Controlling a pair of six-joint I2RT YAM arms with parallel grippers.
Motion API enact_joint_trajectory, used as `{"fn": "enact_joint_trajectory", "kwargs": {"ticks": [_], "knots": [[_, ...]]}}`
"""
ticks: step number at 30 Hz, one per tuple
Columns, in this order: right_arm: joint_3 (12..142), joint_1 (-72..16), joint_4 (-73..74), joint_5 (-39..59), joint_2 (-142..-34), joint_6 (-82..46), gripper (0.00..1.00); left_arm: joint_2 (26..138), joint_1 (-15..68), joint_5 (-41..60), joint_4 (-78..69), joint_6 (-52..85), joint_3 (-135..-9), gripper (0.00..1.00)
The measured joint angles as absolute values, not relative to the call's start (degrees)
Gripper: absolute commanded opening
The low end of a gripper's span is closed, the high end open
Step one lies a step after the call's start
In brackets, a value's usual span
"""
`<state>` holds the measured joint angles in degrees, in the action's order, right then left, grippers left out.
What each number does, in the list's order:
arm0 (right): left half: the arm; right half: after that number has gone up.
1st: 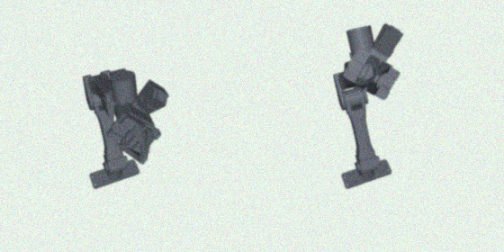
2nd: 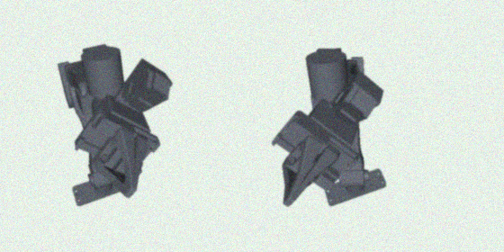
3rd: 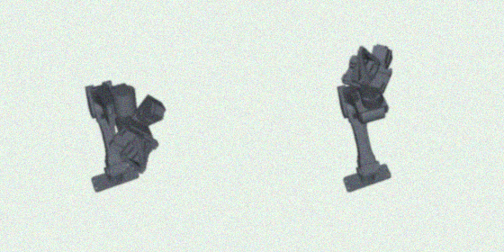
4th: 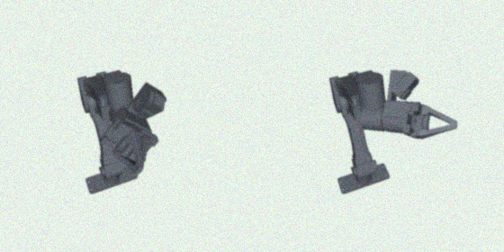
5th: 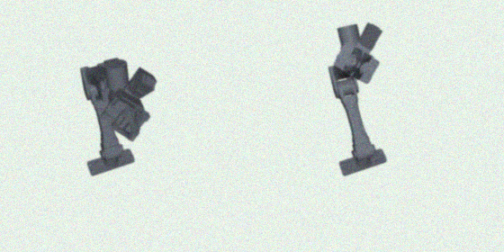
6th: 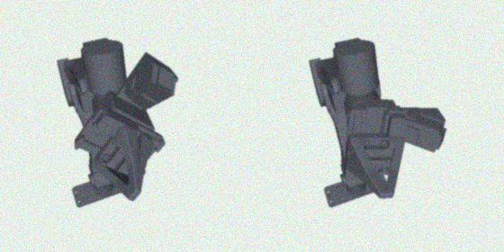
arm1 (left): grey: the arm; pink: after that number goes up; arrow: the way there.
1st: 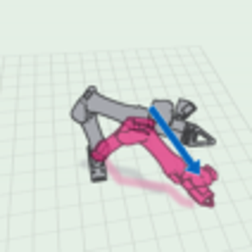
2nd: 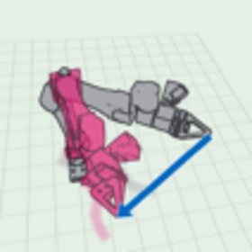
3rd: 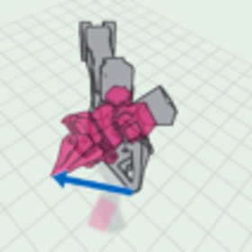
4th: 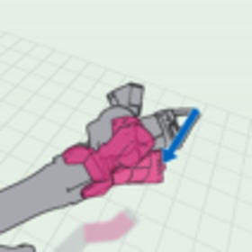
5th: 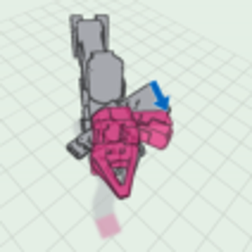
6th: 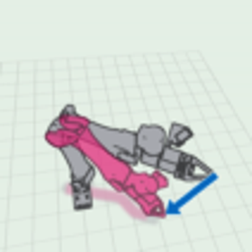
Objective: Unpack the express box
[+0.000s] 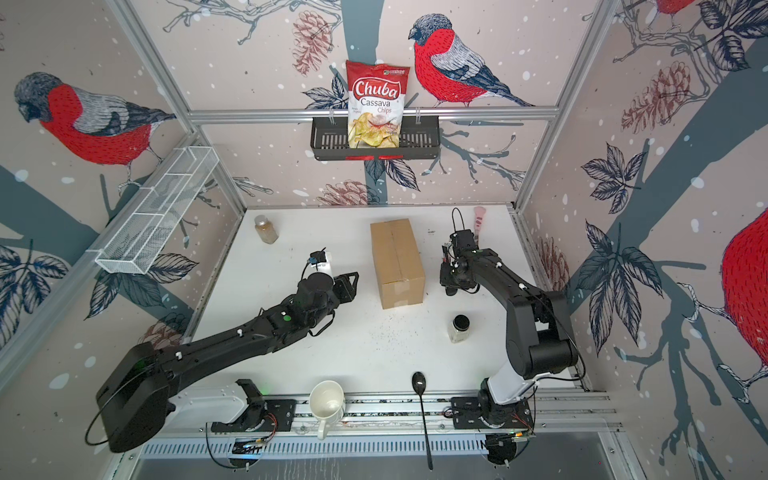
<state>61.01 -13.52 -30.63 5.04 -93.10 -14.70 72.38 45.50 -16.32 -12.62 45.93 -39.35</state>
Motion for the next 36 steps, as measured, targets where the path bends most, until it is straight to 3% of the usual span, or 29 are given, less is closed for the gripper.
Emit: {"fn": "enact_joint_trajectory", "kwargs": {"ticks": [13,30,36], "knots": [[60.49,-17.02,-24.71,11.64,-94.19,-15.55,0.0,84.62,41.58,-12.12,-14.33,44.31,-46.17,0.43],[55.68,-32.14,-17.45,13.98,-90.83,-25.93,0.0,84.64,28.4,-10.24,-10.83,36.95,-54.28,0.43],[55.64,-26.13,-18.31,12.36,-86.59,-27.07,0.0,80.93,28.14,-8.73,-8.49,35.7,-54.13,0.42]]}}
